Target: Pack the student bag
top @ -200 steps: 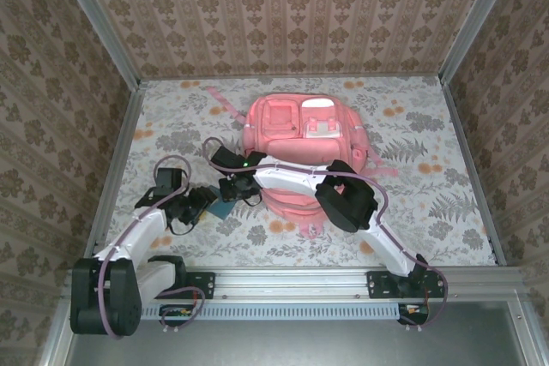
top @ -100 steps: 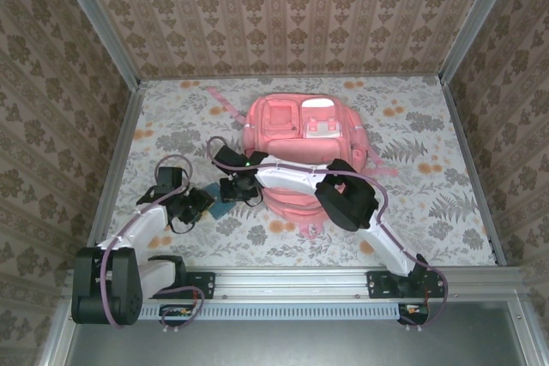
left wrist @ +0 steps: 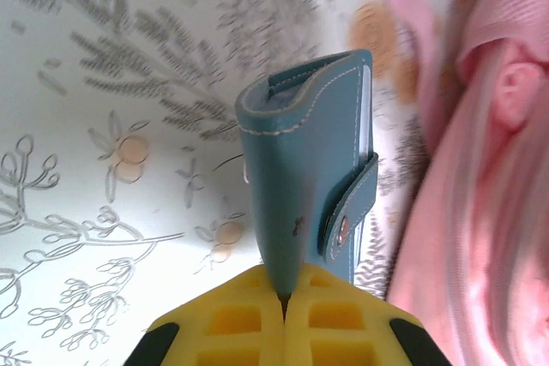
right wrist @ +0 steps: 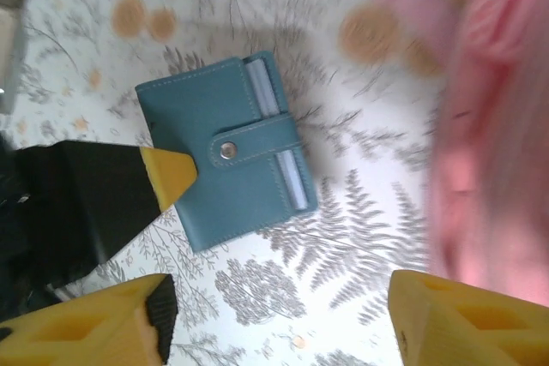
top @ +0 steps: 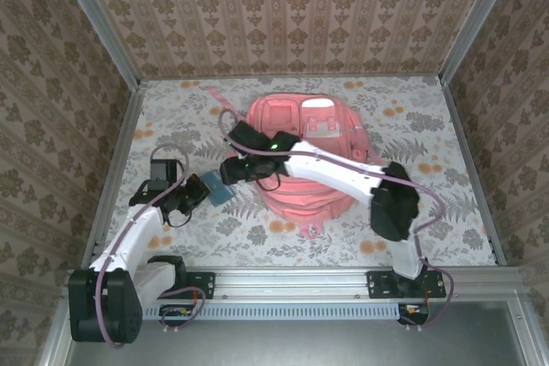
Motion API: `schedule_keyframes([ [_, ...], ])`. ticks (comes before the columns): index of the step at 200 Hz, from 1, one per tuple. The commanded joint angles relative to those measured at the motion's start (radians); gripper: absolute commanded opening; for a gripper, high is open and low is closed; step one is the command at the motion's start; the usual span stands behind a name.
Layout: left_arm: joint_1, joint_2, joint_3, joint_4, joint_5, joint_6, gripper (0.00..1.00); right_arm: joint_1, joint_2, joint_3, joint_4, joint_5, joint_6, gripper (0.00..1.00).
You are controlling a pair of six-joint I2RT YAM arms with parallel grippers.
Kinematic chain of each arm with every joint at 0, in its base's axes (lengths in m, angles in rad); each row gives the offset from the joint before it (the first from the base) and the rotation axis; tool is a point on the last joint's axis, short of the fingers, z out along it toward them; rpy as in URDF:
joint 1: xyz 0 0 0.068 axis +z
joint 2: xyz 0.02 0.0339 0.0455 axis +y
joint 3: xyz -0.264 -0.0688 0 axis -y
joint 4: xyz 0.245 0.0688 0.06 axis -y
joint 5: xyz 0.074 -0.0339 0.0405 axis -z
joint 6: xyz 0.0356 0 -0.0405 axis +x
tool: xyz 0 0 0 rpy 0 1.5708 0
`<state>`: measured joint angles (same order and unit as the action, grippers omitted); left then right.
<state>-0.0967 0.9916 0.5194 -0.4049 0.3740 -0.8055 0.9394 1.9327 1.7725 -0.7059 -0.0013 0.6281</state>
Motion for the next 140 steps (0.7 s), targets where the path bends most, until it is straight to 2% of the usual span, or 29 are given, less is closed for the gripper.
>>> schedule_keyframes([
  [1, -0.007, -0.038, 0.064, -0.052, 0.026, 0.040, 0.00, -0.061, -0.095, -0.078, -0.139, 0.123, -0.187, 0.71],
  [31, -0.027, -0.053, 0.115, -0.067, 0.063, 0.034, 0.00, -0.129, -0.164, -0.140, -0.264, 0.141, -0.439, 0.76],
  [62, -0.065, -0.051, 0.146, -0.055, 0.070, 0.004, 0.00, -0.136, -0.173, -0.178, -0.361, 0.108, -0.660, 0.80],
  [110, -0.128, -0.045, 0.180, -0.045, 0.050, -0.032, 0.00, -0.149, -0.117, -0.178, -0.395, 0.174, -0.747, 0.79],
  [140, -0.155, -0.040, 0.183, -0.038, 0.043, -0.049, 0.00, -0.163, -0.072, -0.178, -0.408, 0.200, -0.781, 0.74],
])
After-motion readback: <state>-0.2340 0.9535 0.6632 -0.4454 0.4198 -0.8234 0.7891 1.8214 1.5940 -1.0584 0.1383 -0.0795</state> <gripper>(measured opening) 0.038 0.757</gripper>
